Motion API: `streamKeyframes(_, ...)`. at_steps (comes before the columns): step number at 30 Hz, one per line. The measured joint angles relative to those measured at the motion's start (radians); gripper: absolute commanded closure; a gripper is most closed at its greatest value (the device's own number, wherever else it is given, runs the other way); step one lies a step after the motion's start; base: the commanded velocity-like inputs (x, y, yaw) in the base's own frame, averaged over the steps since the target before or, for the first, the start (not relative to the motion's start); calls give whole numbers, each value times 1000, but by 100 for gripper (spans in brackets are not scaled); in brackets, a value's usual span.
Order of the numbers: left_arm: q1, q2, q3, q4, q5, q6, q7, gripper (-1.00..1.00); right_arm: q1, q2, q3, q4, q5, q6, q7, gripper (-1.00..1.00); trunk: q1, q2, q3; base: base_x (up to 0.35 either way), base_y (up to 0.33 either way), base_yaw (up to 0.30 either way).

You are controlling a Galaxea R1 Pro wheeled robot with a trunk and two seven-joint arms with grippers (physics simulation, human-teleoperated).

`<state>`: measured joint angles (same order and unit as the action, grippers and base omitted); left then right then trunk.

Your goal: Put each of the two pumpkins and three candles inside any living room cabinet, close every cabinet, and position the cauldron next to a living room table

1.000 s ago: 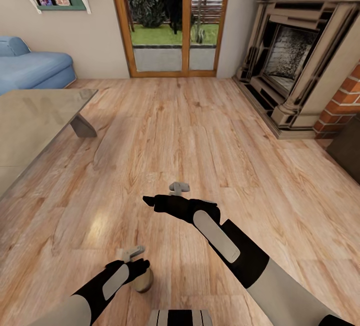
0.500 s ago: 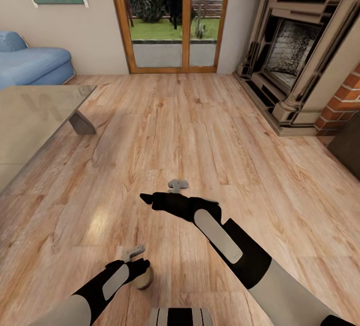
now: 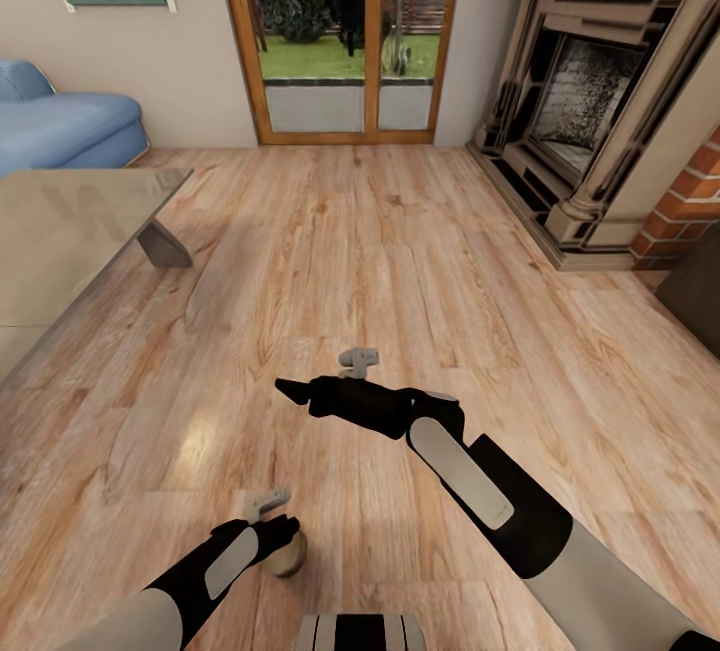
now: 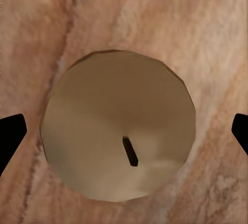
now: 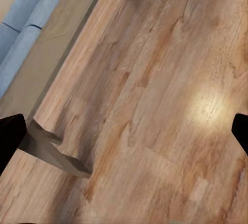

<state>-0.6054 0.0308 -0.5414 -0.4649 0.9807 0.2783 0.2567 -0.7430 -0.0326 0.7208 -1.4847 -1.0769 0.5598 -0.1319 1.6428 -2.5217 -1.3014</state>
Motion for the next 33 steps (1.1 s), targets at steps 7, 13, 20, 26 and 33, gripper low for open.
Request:
streamKeyframes(7,0,0,0,0,1,-7,0,-100,0,0,0,-2,0,-2,2,-100,2,-1,-16,0,0,0)
streamKeyframes(13,0,1,0,0,0,-8,0,-100,0,0,0,-2,0,-2,3,-100,4,-2,-31,0,0,0)
streamKeyframes(20,0,0,0,0,0,-8,0,-100,0,0,0,-3,0,0,3,-100,5,-3,-43,0,0,0)
streamKeyframes(26,0,0,0,0,0,-8,0,-100,0,0,0,-3,0,0,3,-100,5,-3,-43,0,0,0)
streamKeyframes(33,0,-1,-3,0,0,-8,-1,-100,0,0,0,-3,1,0,3,-100,6,-3,-54,0,0,0)
